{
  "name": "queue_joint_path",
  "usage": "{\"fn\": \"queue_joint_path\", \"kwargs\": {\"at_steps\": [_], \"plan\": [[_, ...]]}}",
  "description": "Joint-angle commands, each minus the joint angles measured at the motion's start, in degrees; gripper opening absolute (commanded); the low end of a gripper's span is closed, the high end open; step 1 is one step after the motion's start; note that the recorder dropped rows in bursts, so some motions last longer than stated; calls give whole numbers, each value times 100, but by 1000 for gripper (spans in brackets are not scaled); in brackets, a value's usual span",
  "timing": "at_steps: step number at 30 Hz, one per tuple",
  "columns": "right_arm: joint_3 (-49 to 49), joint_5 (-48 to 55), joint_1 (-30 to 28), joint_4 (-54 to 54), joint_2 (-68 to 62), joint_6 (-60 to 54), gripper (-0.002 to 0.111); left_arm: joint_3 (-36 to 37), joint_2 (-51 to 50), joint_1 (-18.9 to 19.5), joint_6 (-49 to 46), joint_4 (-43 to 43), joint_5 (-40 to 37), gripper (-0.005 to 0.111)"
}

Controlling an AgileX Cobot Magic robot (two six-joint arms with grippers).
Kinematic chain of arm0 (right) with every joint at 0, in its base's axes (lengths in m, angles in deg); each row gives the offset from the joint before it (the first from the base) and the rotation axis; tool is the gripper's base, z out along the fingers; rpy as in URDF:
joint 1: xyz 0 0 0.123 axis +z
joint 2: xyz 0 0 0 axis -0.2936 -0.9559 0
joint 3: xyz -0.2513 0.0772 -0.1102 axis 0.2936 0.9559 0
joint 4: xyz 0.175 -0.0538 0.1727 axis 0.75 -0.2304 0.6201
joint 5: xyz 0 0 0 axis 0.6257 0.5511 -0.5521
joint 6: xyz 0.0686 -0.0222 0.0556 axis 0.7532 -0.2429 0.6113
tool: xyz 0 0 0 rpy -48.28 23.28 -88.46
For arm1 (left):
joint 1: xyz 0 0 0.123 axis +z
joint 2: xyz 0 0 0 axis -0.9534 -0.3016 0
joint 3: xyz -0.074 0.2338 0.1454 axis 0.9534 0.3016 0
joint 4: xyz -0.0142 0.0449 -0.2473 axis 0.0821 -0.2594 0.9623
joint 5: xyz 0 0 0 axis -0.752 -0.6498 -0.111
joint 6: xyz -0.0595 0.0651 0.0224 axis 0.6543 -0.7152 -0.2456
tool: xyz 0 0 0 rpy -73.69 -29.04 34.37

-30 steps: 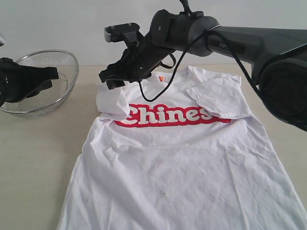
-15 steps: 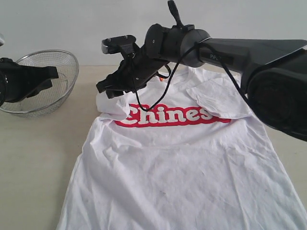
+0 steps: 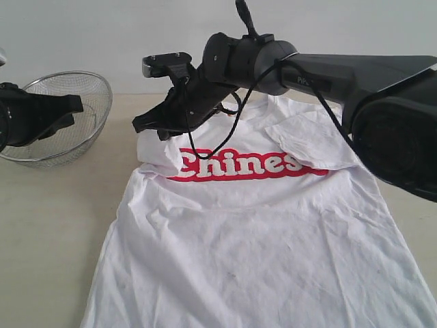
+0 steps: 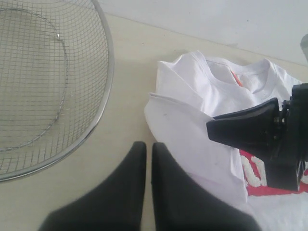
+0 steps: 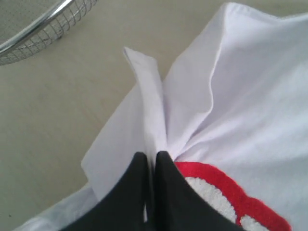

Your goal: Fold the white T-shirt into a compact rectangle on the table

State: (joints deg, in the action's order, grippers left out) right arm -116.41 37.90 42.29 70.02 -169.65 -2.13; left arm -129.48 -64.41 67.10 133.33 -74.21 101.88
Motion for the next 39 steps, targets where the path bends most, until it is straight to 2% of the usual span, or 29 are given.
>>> {"fn": "queue_joint_path", "kwargs": {"at_steps": [1, 9, 16, 22, 24, 27, 28, 29, 30, 32, 35, 39], "plan": [[-5, 6, -1, 107, 320, 255, 0, 20, -7, 14, 27, -29, 20, 4], [-5, -5, -13, 85, 482, 1237, 0, 20, -7, 14, -42, -169, -17, 4], [-5, 526, -3, -551, 482, 1026, 0, 20, -7, 14, 0, -175, -95, 4], [-17, 577, -3, -492, 508, 847, 2, 20, -7, 14, 52, -175, -95, 4], [-17, 492, -3, -469, 508, 811, 13, 20, -7, 14, 52, -175, -95, 4], [-17, 411, -3, -395, 508, 880, 49, 20, -7, 14, 52, -175, -95, 4], [-17, 357, -3, -241, 508, 922, 66, 20, -7, 14, 52, -175, -95, 4], [-17, 277, 14, -57, 474, 897, 75, 20, -7, 14, 52, -175, -95, 4], [-17, 172, 48, 68, 461, 881, 78, 20, -7, 14, 52, -175, -95, 4], [-17, -99, 123, 51, 356, 893, 73, 20, -7, 14, 50, -175, -84, 4], [-17, -314, 235, 22, 129, 895, 56, 20, -7, 14, 50, -175, -51, 4], [-17, -437, 277, -79, -44, 922, 53, 20, -7, 14, 50, -245, -55, 4]]}}
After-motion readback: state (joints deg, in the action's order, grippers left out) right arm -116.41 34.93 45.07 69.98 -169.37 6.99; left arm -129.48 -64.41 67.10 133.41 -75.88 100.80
